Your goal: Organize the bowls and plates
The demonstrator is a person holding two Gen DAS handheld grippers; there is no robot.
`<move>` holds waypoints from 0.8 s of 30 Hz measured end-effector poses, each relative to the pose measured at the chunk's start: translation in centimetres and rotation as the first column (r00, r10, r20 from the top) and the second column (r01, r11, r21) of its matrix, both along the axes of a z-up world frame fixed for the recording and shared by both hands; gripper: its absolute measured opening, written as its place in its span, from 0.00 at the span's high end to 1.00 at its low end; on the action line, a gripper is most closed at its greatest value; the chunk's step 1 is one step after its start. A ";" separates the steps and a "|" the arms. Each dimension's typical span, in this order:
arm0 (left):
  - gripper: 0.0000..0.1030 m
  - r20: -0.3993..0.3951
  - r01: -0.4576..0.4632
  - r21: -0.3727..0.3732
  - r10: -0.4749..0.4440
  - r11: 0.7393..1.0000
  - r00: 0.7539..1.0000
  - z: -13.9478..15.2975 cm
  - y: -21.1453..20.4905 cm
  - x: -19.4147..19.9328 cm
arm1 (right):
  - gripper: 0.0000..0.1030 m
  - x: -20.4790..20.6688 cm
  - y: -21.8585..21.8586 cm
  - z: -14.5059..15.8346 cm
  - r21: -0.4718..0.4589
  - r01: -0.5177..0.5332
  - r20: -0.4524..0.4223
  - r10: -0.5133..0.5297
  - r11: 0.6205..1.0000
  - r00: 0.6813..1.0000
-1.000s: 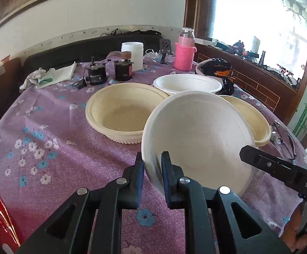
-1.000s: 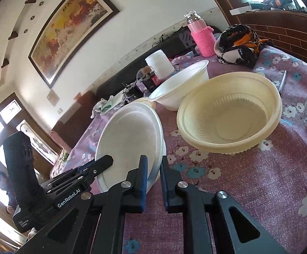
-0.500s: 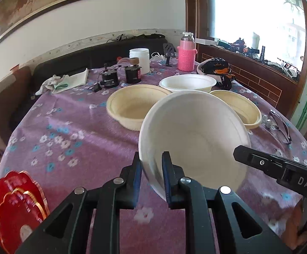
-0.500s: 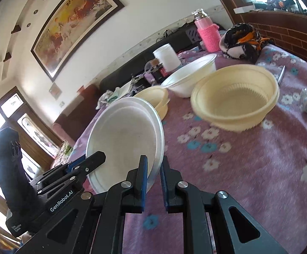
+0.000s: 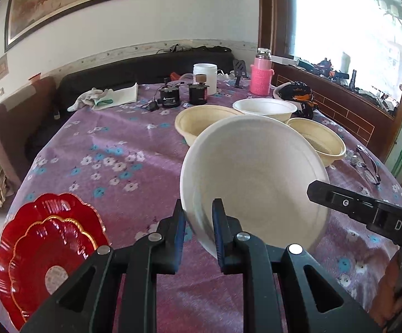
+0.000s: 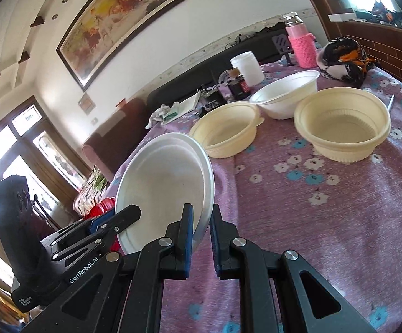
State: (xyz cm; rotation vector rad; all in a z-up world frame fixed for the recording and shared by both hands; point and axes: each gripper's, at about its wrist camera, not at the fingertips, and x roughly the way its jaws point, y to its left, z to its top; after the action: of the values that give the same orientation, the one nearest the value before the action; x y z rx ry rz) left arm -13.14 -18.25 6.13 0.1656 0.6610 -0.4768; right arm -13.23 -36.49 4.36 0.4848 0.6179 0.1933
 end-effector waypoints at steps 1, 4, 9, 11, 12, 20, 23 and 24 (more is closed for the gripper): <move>0.84 0.000 -0.003 -0.002 0.003 1.000 1.000 0.0 0.2 -0.1 | 0.87 0.0 0.2 0.1 -0.003 -0.004 0.000 0.004 1.000 1.000; 0.83 0.001 -0.011 -0.011 0.011 1.000 1.000 0.1 1.0 -0.3 | 0.87 -0.1 0.9 0.2 -0.012 -0.013 -0.001 0.013 1.000 1.000; 0.83 0.004 -0.026 -0.025 0.027 0.999 1.000 0.3 2.2 -0.5 | 0.87 -0.1 2.1 0.5 -0.028 -0.031 -0.004 0.031 0.999 1.000; 0.83 0.005 -0.033 -0.029 0.033 0.999 0.999 0.4 2.7 -0.6 | 0.87 0.1 2.5 0.6 -0.034 -0.038 -0.007 0.038 0.999 0.999; 0.83 0.006 -0.037 -0.031 0.037 0.999 0.999 0.4 2.9 -0.7 | 0.87 0.2 2.7 0.7 -0.036 -0.040 -0.008 0.040 0.999 0.999; 0.83 0.009 -0.074 -0.050 0.074 0.996 0.997 0.7 5.4 -0.9 | 0.87 0.8 4.8 1.1 -0.050 -0.077 -0.015 0.077 0.996 0.997; 0.82 0.008 -0.097 -0.056 0.097 0.994 0.995 0.7 6.6 -0.9 | 0.86 1.2 5.8 1.0 -0.051 -0.099 -0.023 0.098 0.994 0.995; 0.82 0.006 -0.105 -0.059 0.106 0.993 0.994 0.7 7.0 -0.9 | 0.86 1.4 6.1 1.0 -0.046 -0.109 -0.027 0.108 0.993 0.994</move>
State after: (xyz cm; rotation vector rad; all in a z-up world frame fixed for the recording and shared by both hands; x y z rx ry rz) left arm -14.04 -11.22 6.84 0.0766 0.6424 -0.3934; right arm -11.80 -30.40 5.35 0.4086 0.6720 0.2751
